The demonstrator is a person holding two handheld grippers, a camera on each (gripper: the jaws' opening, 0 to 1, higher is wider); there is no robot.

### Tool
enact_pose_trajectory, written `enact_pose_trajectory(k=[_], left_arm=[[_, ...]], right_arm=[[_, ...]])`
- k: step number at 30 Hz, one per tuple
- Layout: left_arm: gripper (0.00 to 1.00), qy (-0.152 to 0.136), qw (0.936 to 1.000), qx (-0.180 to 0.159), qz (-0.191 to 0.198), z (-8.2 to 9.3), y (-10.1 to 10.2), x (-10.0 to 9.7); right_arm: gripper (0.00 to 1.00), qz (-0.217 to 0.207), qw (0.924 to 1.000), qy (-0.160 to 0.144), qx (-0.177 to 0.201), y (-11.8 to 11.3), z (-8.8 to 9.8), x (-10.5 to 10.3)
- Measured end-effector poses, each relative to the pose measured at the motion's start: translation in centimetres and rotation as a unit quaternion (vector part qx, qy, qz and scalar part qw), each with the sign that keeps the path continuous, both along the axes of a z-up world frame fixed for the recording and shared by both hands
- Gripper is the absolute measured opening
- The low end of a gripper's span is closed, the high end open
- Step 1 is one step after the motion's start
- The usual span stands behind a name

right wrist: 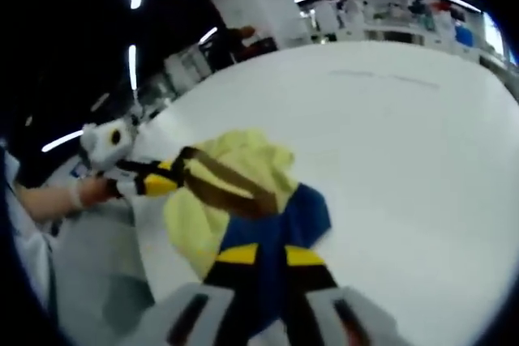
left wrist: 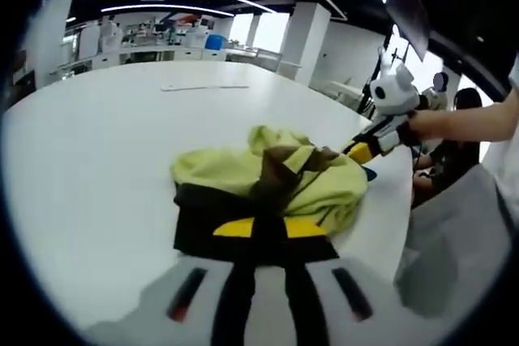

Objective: Fold the garment on the visible template until the final outline fits inside the template.

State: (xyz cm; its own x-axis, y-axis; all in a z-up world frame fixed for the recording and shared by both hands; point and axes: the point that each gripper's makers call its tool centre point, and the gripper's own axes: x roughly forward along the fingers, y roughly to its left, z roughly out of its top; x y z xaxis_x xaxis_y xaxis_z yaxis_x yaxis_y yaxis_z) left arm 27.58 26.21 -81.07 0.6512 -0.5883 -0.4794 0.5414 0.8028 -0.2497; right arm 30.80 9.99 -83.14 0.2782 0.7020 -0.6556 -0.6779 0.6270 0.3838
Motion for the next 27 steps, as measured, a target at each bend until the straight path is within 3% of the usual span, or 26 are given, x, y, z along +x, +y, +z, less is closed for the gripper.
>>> enact_pose_trajectory(k=[6, 14, 27], left_arm=[[0.0, 0.003, 1.0, -0.006, 0.007, 0.5, 0.3, -0.3], [0.0, -0.007, 1.0, 0.0, -0.002, 1.9, 1.3, -1.1], [0.0, -0.047, 0.9987, -0.01, 0.015, 7.3, 3.0, 0.2]], right_arm=[[0.0, -0.012, 0.9999, -0.001, 0.008, -0.2, 0.4, -0.2], [0.0, -0.027, 0.999, -0.022, 0.028, -1.1, 2.6, -0.6], [0.0, -0.031, 0.9924, -0.094, 0.074, -2.4, 8.2, -0.7]])
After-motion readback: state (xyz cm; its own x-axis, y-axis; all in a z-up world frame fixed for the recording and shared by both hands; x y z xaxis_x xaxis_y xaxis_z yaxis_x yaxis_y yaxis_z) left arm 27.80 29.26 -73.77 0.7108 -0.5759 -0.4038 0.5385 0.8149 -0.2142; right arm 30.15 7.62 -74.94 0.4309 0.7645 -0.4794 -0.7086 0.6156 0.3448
